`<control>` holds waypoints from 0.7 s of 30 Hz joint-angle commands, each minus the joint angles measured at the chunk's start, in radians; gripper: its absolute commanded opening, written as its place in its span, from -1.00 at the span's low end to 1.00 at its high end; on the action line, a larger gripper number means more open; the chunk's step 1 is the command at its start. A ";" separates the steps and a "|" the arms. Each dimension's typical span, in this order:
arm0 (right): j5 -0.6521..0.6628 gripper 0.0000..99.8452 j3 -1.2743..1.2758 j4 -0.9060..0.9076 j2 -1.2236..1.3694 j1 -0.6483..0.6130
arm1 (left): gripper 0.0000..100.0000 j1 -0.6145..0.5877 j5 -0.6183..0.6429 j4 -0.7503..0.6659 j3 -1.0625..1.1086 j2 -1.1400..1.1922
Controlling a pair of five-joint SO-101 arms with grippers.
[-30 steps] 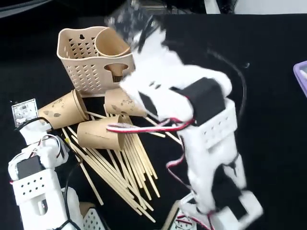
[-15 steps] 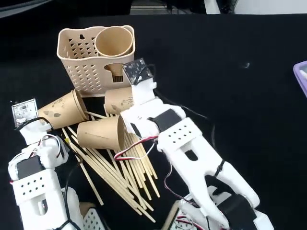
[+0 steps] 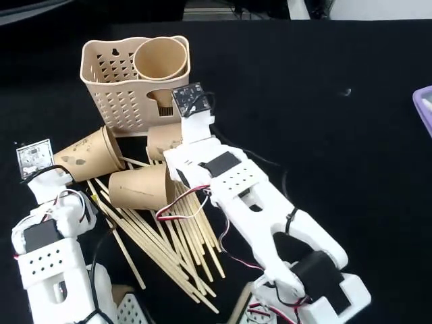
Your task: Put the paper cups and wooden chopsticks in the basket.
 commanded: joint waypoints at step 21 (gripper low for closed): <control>0.799 -0.98 -0.105 0.790 -0.797 0.259 | -0.55 -0.002 0.003 -0.061 0.012 -0.006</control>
